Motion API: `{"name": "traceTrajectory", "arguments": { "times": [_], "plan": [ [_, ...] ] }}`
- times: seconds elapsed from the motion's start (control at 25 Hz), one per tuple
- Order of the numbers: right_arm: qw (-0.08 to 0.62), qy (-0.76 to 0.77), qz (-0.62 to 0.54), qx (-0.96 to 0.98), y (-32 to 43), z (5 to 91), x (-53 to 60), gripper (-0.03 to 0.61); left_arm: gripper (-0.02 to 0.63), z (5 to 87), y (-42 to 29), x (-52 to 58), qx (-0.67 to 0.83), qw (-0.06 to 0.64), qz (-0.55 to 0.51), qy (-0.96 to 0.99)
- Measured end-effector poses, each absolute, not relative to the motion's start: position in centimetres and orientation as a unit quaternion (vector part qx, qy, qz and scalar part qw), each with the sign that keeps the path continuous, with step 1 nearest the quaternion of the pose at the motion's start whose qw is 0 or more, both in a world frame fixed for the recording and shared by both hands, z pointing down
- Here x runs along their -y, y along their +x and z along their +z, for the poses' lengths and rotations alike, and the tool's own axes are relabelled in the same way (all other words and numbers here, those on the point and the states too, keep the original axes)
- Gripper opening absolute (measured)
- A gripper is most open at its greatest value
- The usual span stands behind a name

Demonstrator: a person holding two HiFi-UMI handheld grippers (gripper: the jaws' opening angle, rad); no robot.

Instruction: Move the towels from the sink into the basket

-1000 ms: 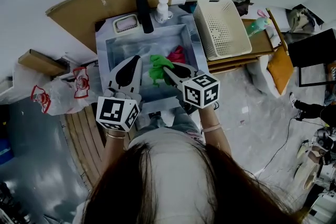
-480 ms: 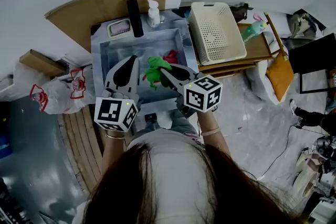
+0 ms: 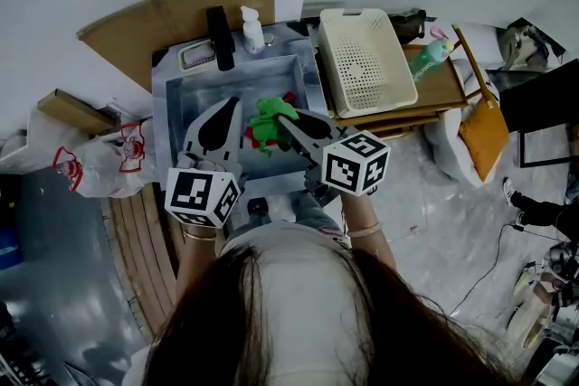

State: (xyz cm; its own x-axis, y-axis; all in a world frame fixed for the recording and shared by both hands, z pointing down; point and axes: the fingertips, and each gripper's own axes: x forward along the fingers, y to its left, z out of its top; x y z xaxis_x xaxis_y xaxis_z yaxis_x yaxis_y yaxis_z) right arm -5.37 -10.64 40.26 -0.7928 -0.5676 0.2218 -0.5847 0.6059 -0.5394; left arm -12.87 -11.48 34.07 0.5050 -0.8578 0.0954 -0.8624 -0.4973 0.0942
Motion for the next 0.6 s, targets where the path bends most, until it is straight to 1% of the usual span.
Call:
{"name": "traceTrajectory", "arguments": {
  "times": [0.24,0.6],
  "plan": [
    [-0.013,0.316,0.305,0.898,-2.5,38.9,10.9,0.080,0.008,33.6,-10.3,11.7,0.494,0.062,0.022,0.867],
    [-0.034,0.325,0.307,0.894,1.9,37.9,11.9,0.080,0.008,33.4,-6.4,12.6,0.490,0.058,0.027,0.870]
  ]
}}
